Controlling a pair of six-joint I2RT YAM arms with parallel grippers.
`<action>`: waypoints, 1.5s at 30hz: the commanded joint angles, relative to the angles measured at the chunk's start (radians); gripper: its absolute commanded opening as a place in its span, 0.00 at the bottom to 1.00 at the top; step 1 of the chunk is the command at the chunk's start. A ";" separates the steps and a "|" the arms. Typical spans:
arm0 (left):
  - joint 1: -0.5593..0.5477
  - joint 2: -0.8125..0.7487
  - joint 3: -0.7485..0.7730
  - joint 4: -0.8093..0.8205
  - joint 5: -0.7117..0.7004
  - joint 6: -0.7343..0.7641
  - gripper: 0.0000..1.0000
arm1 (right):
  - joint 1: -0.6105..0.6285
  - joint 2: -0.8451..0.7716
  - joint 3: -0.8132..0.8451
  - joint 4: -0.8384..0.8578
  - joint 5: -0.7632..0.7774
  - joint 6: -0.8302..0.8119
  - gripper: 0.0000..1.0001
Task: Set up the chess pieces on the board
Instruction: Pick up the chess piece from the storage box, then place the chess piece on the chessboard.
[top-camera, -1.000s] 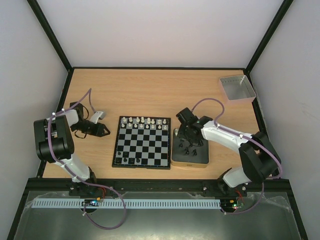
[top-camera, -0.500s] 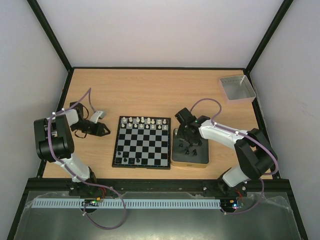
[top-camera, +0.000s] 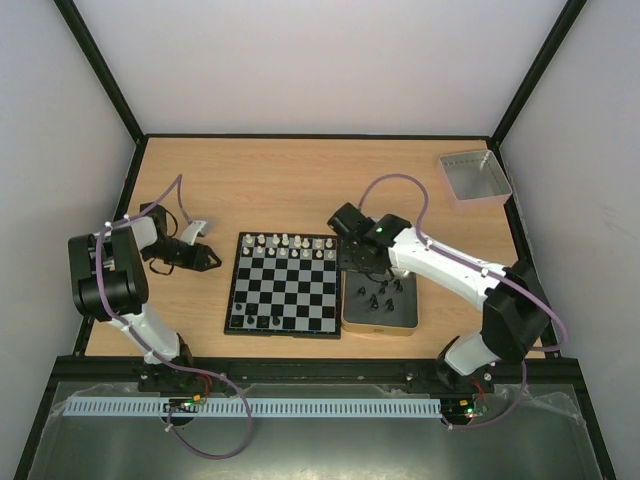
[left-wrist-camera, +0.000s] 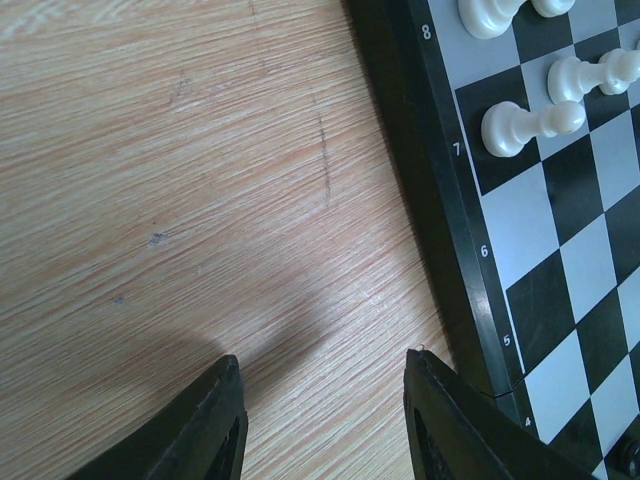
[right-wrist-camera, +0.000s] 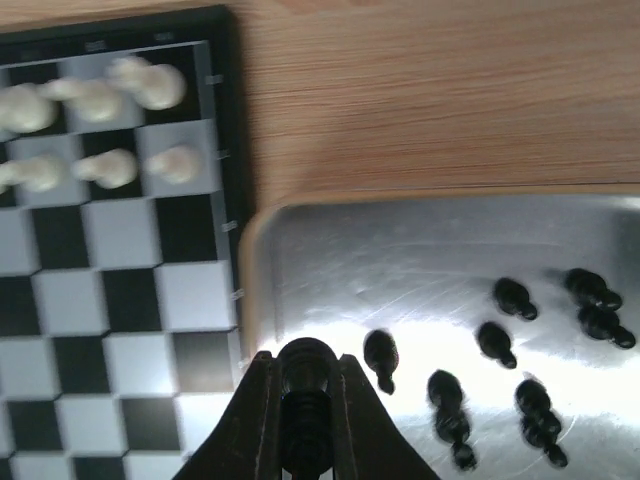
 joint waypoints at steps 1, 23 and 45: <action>-0.004 0.075 -0.034 0.012 -0.124 0.013 0.45 | 0.131 0.014 0.131 -0.172 0.074 0.033 0.02; -0.004 0.081 -0.031 0.006 -0.118 0.016 0.45 | 0.509 0.399 0.420 -0.181 0.093 0.147 0.02; -0.003 0.081 -0.029 0.007 -0.119 0.014 0.45 | 0.542 0.447 0.406 -0.104 0.049 0.158 0.02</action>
